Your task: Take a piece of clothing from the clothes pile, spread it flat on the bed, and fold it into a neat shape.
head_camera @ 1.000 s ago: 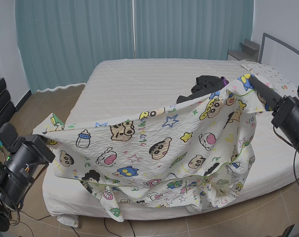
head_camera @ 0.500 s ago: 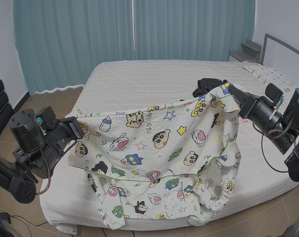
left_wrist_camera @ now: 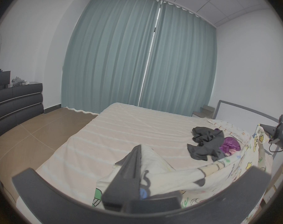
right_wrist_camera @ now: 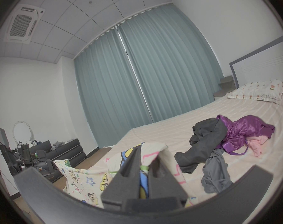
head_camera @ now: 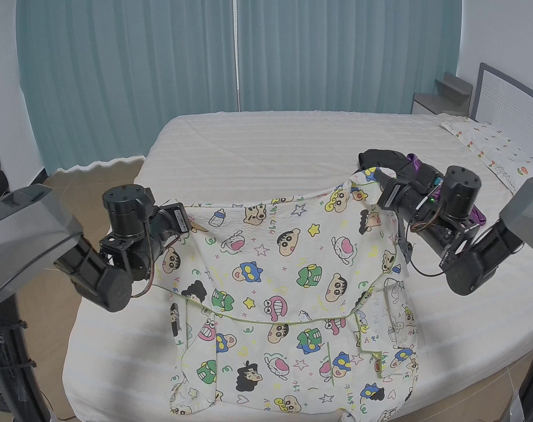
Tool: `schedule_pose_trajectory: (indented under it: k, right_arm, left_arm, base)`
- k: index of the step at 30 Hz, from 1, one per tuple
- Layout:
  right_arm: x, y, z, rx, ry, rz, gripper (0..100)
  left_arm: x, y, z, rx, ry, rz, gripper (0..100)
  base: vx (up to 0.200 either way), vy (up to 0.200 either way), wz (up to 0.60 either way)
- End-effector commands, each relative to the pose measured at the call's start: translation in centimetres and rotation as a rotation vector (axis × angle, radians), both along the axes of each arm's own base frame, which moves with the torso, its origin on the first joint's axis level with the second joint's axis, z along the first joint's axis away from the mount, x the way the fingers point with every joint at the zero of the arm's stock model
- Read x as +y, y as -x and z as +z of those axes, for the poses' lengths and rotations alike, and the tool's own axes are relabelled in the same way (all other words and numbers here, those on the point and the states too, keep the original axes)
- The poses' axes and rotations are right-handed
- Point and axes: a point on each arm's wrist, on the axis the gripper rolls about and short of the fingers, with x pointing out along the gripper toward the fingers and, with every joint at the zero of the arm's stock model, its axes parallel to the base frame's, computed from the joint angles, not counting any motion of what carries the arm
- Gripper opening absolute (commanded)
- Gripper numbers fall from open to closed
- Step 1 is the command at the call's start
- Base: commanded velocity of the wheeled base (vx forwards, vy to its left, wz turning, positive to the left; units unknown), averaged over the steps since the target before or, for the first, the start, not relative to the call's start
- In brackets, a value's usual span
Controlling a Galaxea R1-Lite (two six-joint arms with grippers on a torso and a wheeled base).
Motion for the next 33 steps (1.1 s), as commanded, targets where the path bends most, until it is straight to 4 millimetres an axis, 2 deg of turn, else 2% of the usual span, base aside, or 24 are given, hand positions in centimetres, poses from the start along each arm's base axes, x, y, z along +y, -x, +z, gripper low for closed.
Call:
schedule_pose_trajectory:
  k: [1, 5, 10, 16, 20, 21, 22, 27, 31, 33]
  right_arm:
    - [1.0, -4.4, -6.7, 0.077, 0.021, -0.043, 0]
    - [1.3, -5.6, -8.3, 0.081, 0.023, -0.072, 0]
    - [1.7, -6.6, -9.0, 0.076, 0.016, -0.078, 0]
    - [1.5, -9.3, -10.5, 0.099, 0.017, -0.147, 0]
    - [1.4, -9.9, -11.2, 0.126, -0.005, -0.160, 0]
    - [1.5, -10.1, -11.5, 0.154, -0.029, -0.158, 100]
    - [1.6, -10.3, -11.6, 0.169, -0.044, -0.155, 100]
    - [1.7, -12.5, -12.2, 0.196, -0.124, -0.181, 100]
    - [0.6, -13.5, -12.0, 0.180, -0.190, -0.257, 100]
    - [-0.6, -13.8, -12.2, 0.214, -0.214, -0.293, 100]
  left_arm:
    - [0.2, -4.5, -5.8, 0.115, -0.036, 0.046, 0]
    - [0.7, -6.0, -7.5, 0.155, -0.046, 0.068, 0]
    - [0.7, -7.1, -8.9, 0.189, -0.055, 0.074, 0]
    - [0.5, -9.4, -10.8, 0.233, -0.074, 0.111, 0]
    - [0.3, -10.2, -11.6, 0.235, -0.049, 0.124, 0]
    - [0.4, -10.2, -12.2, 0.271, -0.048, 0.128, 0]
    - [0.5, -10.4, -12.3, 0.285, -0.042, 0.134, 100]
    - [1.3, -12.6, -13.1, 0.282, -0.015, 0.227, 100]
    - [2.3, -14.0, -13.4, 0.242, -0.012, 0.310, 100]
    - [3.0, -14.2, -13.3, 0.237, -0.008, 0.328, 100]
  base:
    - [0.000, 0.000, 0.00]
    - [0.000, 0.000, 0.00]
    - [0.000, 0.000, 0.00]
    - [0.000, 0.000, 0.00]
    - [0.000, 0.000, 0.00]
    - [0.000, 0.000, 0.00]
    - [0.000, 0.000, 0.00]
    - [0.000, 0.000, 0.00]
    - [0.000, 0.000, 0.00]
    - [0.000, 0.000, 0.00]
